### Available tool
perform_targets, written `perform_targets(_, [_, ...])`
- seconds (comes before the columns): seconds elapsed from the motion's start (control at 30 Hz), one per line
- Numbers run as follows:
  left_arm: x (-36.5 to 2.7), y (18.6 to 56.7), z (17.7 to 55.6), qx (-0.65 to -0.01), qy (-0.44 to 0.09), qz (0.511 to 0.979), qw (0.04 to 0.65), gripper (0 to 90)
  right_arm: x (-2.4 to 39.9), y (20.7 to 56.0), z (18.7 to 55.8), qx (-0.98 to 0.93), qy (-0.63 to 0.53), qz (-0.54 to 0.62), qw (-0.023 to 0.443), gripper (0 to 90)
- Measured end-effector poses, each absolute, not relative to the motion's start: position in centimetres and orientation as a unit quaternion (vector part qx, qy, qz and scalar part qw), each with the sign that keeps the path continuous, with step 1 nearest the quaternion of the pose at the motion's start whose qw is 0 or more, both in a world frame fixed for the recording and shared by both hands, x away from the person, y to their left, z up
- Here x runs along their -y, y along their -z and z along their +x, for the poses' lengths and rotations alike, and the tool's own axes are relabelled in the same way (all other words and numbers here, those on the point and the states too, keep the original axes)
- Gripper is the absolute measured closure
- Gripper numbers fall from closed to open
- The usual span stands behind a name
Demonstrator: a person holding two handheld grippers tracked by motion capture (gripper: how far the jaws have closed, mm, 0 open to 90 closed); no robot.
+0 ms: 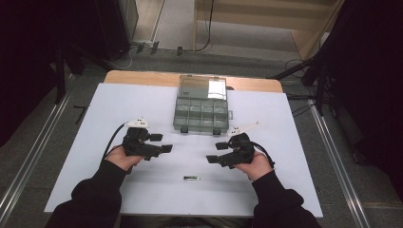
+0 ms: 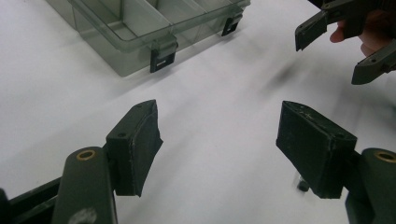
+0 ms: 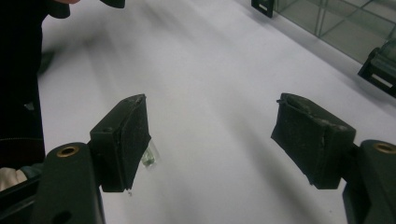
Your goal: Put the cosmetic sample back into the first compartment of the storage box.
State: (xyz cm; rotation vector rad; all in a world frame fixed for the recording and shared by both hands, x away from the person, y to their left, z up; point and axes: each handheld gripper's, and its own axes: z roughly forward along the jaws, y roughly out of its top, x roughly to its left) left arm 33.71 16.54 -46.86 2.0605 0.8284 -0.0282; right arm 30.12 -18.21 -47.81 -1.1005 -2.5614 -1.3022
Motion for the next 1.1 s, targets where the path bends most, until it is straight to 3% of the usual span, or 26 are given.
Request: perform_targets(1.1, [-19.7, 48.5, 29.7, -0.325, 0.018, 0.842, 0.431, 29.5, 16.8, 49.3, 27.9, 0.848, 0.407, -0.335, 0.059, 26.7])
